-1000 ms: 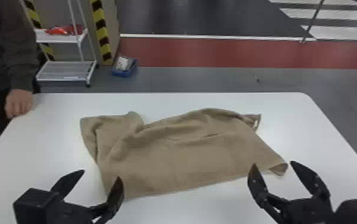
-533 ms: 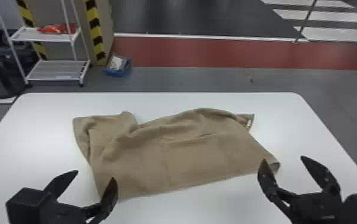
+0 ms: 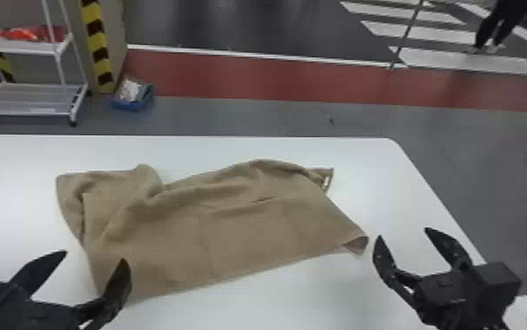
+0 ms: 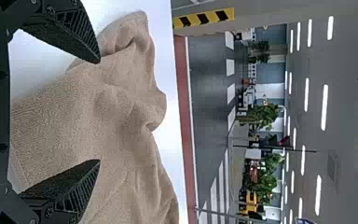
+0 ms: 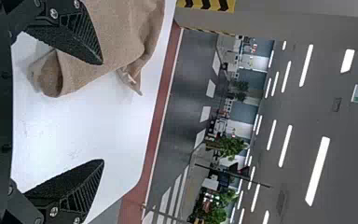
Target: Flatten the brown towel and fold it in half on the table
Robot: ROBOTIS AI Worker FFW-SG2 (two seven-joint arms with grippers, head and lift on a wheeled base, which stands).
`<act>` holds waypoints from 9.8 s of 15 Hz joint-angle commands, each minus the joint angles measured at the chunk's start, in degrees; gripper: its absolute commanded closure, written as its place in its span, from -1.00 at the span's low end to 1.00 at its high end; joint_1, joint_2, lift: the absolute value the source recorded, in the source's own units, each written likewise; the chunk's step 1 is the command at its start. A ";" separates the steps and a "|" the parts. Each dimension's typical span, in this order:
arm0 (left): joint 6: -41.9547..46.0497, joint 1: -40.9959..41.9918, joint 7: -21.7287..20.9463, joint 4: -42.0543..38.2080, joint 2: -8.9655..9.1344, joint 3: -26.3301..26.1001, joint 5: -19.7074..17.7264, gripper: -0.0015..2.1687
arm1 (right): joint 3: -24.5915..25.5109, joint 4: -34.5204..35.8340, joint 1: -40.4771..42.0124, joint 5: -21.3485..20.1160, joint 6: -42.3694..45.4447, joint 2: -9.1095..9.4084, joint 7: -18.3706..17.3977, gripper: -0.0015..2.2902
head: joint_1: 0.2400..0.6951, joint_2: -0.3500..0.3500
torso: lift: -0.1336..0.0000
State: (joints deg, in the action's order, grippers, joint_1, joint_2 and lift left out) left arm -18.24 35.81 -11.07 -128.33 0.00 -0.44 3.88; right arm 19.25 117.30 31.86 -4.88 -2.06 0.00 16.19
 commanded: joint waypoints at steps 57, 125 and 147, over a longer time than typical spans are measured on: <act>-0.35 -5.40 0.70 6.69 0.15 1.76 -1.95 -0.88 | -4.04 -22.56 -20.08 -12.44 -4.76 -5.45 1.48 0.29 | 1.00 -0.54 | -0.91; -13.36 -17.36 -7.65 16.70 -8.26 3.69 -14.61 -0.80 | 18.20 4.34 -10.41 -8.31 -11.97 -0.62 23.54 -0.92 | 1.00 -0.89 | -0.91; -13.71 -22.72 -3.69 20.66 -10.63 -1.67 -11.97 -0.73 | 20.48 5.65 -3.47 -8.22 -3.18 0.05 24.24 -0.92 | 1.00 -0.96 | -0.91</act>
State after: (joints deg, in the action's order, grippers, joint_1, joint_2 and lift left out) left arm -31.93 13.44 -15.40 -108.14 -10.64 -1.42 -9.69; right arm 39.65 122.93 28.16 -13.16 -5.88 0.00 40.36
